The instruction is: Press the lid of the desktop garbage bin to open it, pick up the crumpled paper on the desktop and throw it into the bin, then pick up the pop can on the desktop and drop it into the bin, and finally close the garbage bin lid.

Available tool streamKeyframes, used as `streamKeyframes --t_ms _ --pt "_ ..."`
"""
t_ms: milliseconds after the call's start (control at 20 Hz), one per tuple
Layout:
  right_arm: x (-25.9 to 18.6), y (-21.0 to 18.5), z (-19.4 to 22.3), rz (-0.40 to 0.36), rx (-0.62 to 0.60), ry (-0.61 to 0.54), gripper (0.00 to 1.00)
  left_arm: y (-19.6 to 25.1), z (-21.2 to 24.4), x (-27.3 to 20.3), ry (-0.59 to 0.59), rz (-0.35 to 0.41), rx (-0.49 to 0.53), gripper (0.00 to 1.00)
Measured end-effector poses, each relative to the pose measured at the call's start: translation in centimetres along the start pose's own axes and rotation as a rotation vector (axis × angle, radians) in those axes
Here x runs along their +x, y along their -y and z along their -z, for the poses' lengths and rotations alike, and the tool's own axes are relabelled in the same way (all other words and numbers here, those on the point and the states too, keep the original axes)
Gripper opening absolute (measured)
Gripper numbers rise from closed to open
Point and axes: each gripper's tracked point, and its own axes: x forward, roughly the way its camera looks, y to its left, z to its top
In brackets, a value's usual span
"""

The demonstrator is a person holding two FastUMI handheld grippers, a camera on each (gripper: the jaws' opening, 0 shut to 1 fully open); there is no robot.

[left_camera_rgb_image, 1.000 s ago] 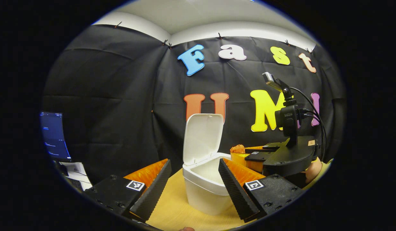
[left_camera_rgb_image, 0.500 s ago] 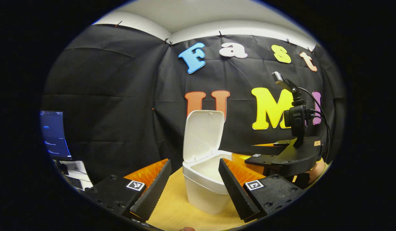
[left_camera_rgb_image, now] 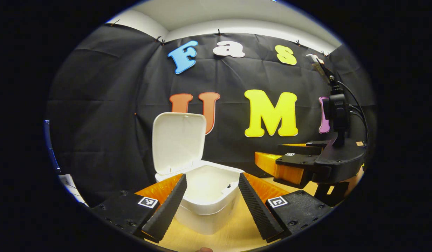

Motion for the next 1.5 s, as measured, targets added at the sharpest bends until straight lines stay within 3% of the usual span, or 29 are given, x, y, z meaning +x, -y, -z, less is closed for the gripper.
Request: streamKeyframes --t_ms 400,750,1050,1500 --pt "-6.0 7.6 -0.2 0.192 -0.022 0.026 0.98 7.4 4.9 2.8 -0.089 0.183 0.049 0.98" --pt "-9.9 11.1 1.1 0.296 -0.016 0.005 0.97 12.4 11.9 4.6 -0.184 0.299 -0.006 0.98" --pt "-11.8 12.7 3.3 0.349 0.011 -0.054 0.99 15.4 16.6 6.7 -0.24 0.353 0.022 0.98" --pt "-14.0 13.8 4.8 0.405 0.025 -0.094 0.99 16.7 22.2 9.4 -0.333 0.336 -0.001 0.98"
